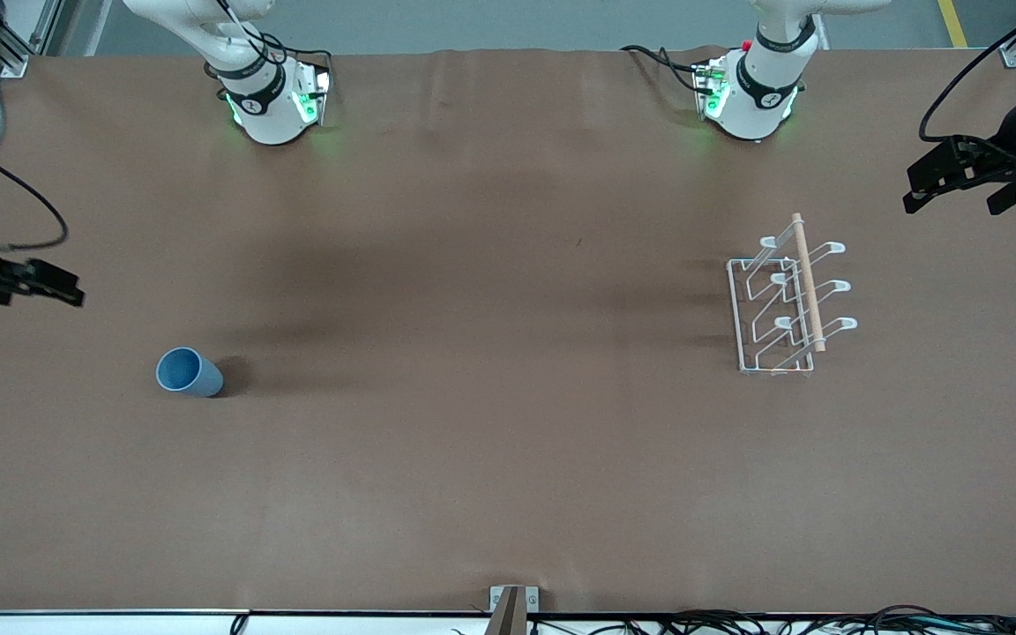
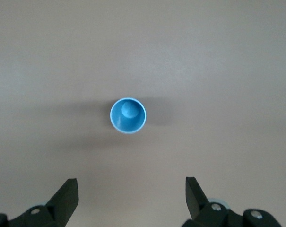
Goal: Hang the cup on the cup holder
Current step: 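Move the right gripper down over the light blue cup, then close the right gripper on the blue cup's rim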
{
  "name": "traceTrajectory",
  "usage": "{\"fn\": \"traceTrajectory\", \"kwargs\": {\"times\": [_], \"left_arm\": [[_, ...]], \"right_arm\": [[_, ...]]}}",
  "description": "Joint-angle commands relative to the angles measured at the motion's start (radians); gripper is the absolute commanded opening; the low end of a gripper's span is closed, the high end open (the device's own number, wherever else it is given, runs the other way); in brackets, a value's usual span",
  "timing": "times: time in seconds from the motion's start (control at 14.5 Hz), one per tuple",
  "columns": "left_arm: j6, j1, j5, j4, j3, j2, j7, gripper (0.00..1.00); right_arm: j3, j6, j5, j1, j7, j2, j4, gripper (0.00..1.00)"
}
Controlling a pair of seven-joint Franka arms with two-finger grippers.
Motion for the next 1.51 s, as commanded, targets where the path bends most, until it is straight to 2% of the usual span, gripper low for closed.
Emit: {"fn": "traceTrajectory", "kwargs": {"times": [0.0,0.41,0.62,1.03,1.1,1.24,1.38,1.44], "left_arm": [[0.014,-0.001,-0.008,-0.01,0.002,-0.005,0.012,1.0],[0.014,-0.003,-0.01,-0.015,0.002,-0.004,0.012,1.0],[0.014,-0.004,-0.01,-0.015,0.002,-0.002,0.012,1.0],[0.016,-0.006,-0.01,-0.017,0.002,-0.002,0.012,1.0],[0.016,-0.006,-0.01,-0.017,0.002,0.002,0.011,1.0],[0.014,-0.006,-0.008,-0.015,0.0,0.003,0.011,1.0],[0.014,-0.009,-0.008,-0.015,0.0,0.003,0.011,1.0],[0.014,-0.009,-0.008,-0.015,0.0,0.003,0.011,1.0]], "right_arm": [[0.0,0.171,0.007,0.002,-0.041,0.032,-0.141,1.0],[0.0,0.42,0.007,-0.006,-0.089,0.187,-0.244,1.0],[0.0,0.538,0.007,-0.007,-0.1,0.201,-0.31,1.0],[0.0,0.641,0.007,-0.023,-0.107,0.271,-0.327,1.0],[0.0,0.641,0.007,-0.021,-0.106,0.274,-0.325,0.93],[0.002,0.643,0.007,-0.021,-0.103,0.282,-0.324,0.71],[0.002,0.643,0.009,-0.023,-0.098,0.291,-0.319,0.44],[0.002,0.643,0.029,-0.023,-0.097,0.297,-0.318,0.22]]}}
